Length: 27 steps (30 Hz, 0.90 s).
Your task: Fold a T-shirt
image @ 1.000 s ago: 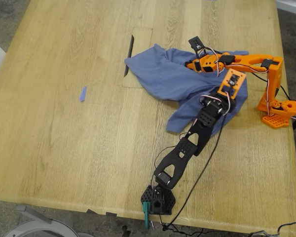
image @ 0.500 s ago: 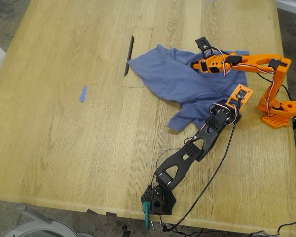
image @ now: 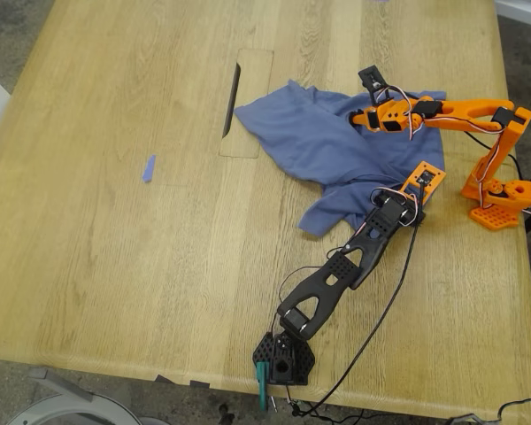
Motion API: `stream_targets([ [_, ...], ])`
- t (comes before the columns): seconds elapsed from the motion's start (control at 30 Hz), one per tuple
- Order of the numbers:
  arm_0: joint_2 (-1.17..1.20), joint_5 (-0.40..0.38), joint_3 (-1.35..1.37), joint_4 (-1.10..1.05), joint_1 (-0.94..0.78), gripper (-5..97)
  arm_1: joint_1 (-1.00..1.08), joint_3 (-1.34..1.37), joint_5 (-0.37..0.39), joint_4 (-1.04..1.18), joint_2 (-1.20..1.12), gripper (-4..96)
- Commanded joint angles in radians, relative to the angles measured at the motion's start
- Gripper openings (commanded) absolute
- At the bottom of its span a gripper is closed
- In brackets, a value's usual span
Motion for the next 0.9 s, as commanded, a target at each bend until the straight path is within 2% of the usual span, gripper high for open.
stream_targets([
  [0.0,0.081,0.038,-0.038,-0.002,-0.011,47,0.003,-0.006,0.003,0.000,0.075,-0.2],
  [0.13,0.094,0.077,-0.038,-0.002,-0.011,57,-0.006,-0.006,0.002,0.005,0.075,-0.2],
  [0.3,0.083,0.084,-0.038,-0.003,-0.005,67,-0.017,-0.006,0.002,0.008,0.069,-0.2],
  [0.63,0.028,0.067,-0.034,0.000,0.118,69,-0.038,-0.005,0.000,0.000,0.040,-0.2],
  [0.87,-0.040,0.121,-0.009,0.000,0.150,69,-0.054,-0.015,0.000,-0.014,0.011,-0.2],
])
